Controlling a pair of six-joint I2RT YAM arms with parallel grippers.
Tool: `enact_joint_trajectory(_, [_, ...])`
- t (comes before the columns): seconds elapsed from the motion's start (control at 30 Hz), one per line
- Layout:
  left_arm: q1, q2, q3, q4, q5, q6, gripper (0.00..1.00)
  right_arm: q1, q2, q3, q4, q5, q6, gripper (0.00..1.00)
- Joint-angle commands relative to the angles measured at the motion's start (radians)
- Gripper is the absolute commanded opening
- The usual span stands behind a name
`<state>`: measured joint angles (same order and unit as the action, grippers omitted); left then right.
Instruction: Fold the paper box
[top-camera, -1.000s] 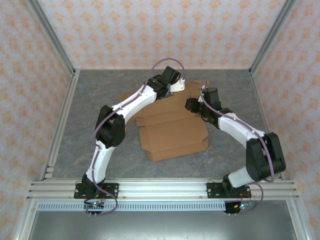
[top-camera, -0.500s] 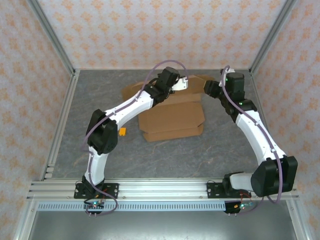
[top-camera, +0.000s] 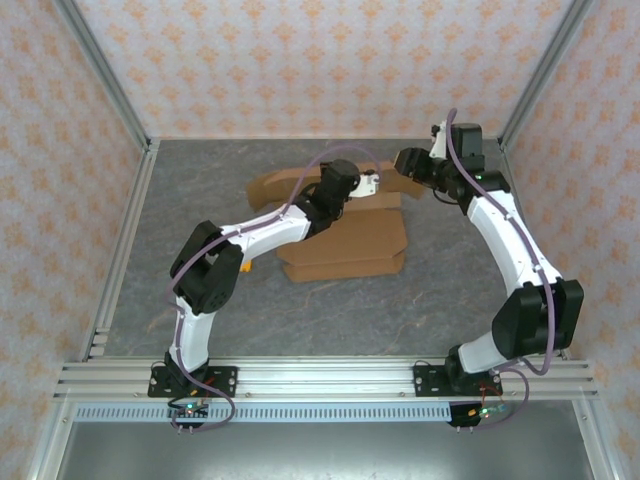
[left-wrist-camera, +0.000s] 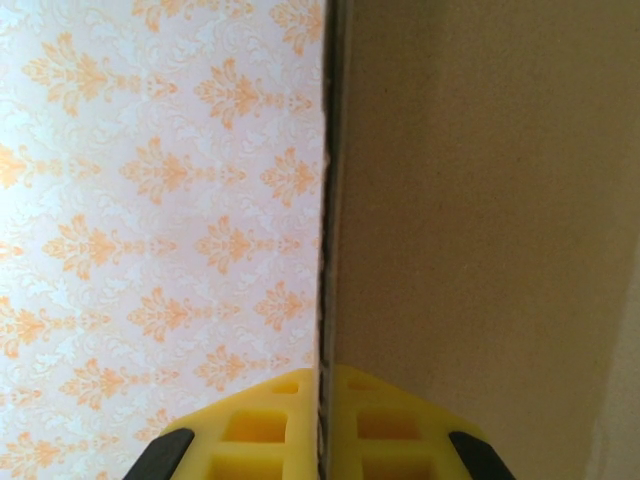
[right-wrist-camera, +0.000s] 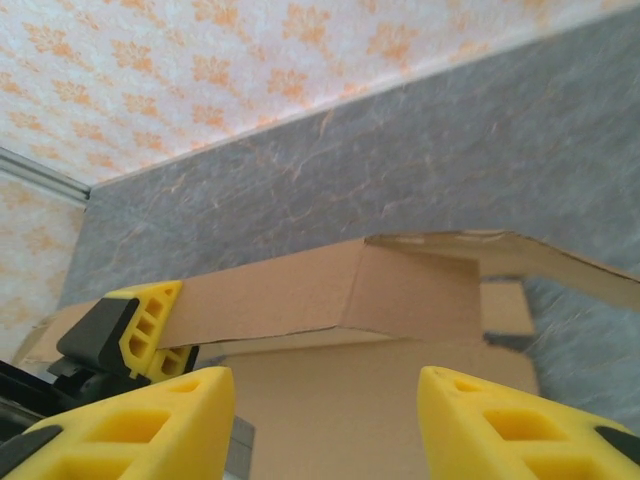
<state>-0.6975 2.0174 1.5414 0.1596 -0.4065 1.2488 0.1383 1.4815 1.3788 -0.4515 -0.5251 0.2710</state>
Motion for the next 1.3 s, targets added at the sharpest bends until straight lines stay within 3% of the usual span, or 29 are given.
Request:
enact_joint_trajectory(0.0, [-0.016,0.000,-0.030,0.142,-0.052,0.034,0.00,-0.003,-0.002,-0.011,-0.008,-0.070,0.133,0.52])
enact_joint_trajectory(0.17, [-0.028,-0.012,-0.052,0.164,-0.061,0.026,0.00,-0.004,0.003,-0.067,0.091,-0.148,0.242,0.53])
enact_joint_trajectory(0.4, [-0.035,-0.011,-0.101,0.223,-0.073,0.035,0.00,-0.004,-0.032,-0.057,0.017,0.047,0.144,0.53])
enact_joint_trajectory(0.63, [-0.039,0.000,-0.117,0.251,-0.083,0.028,0.00,-0.004,-0.011,-0.179,0.273,-0.110,0.400,0.52])
enact_joint_trajectory(0.87, [-0.044,0.004,-0.124,0.251,-0.085,0.032,0.00,0.003,0.019,-0.238,0.412,-0.122,0.516,0.52])
enact_joint_trajectory(1.27, [-0.052,0.015,-0.118,0.241,-0.083,0.035,0.00,0.047,0.083,-0.274,0.562,-0.066,0.660,0.35])
